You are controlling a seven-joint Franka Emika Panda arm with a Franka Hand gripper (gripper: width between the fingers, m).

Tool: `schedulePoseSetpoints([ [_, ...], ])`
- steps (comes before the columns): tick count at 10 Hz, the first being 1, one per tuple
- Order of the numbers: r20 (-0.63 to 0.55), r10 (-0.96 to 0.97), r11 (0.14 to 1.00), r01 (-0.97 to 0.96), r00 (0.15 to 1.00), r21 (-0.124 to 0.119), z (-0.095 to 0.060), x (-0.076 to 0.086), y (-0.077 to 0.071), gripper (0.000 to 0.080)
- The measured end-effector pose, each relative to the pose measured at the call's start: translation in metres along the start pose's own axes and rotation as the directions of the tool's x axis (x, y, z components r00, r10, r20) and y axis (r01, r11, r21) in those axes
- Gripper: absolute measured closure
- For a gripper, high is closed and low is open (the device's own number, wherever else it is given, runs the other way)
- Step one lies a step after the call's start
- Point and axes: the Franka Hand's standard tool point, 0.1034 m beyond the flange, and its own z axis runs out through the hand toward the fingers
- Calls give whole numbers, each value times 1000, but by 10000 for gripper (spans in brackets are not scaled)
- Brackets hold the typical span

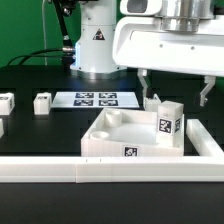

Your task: Assemble square table

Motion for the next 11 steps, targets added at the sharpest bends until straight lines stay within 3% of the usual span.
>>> schedulePoseSetpoints([
  [5,3,-5,1000,5,1000,1,-1,-6,3,150],
  [7,3,-47,999,47,999,24,-15,-28,13,150],
  [9,13,-34,999,34,999,33,-14,-48,25,150],
  [11,7,-35,999,35,999,34,-14,-43,22,150],
])
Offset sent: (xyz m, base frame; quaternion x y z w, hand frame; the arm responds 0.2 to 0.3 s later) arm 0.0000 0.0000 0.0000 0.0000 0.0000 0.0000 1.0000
